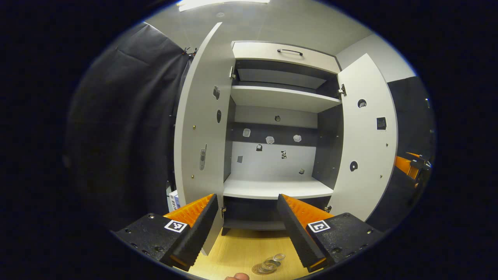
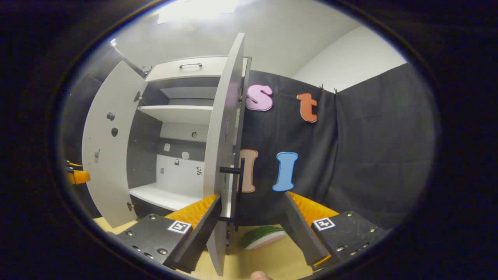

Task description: Grasp the bottle in the cabinet with the left hand and place it on the coaster, then close the right door with the right hand and the left door with the left hand.

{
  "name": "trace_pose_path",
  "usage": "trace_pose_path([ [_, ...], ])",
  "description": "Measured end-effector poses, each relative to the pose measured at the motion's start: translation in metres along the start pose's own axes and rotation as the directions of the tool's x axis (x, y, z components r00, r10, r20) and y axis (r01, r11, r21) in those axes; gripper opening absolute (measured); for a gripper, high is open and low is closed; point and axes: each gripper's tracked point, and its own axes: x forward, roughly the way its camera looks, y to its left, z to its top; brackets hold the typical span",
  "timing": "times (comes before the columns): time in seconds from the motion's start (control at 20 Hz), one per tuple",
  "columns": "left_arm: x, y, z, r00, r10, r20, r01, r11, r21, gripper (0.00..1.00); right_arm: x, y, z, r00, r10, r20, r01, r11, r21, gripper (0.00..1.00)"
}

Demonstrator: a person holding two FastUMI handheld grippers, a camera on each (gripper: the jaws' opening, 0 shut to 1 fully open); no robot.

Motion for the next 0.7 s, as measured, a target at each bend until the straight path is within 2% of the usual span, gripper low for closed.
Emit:
trace_pose_path([
  [0.2, -0.005, 0.002, 0.001, 1.000, 0.013, 0.005, -0.013, 1.000, -0.021, 0.97, 0.006, 0.030, 0.002, 0.995, 0.103, 0.001, -0.103, 0.995, 0.007, 0.98],
  [0.45, -0.006, 0.018, -0.002, 0.998, 0.056, 0.003, -0.056, 0.998, -0.011, 0.97, 0.018, 0.070, -0.001, 0.975, 0.222, -0.007, -0.221, 0.973, 0.068, 0.98],
  [0.5, -0.008, 0.023, -0.002, 0.998, 0.070, 0.003, -0.070, 0.997, -0.009, 0.97, 0.022, 0.074, -0.001, 0.973, 0.230, -0.008, -0.229, 0.971, 0.070, 1.00],
  [0.7, -0.019, 0.042, -0.004, 0.992, 0.124, 0.003, -0.124, 0.992, -0.016, 0.97, 0.034, 0.079, -0.003, 0.969, 0.245, -0.020, -0.242, 0.967, 0.078, 0.98],
])
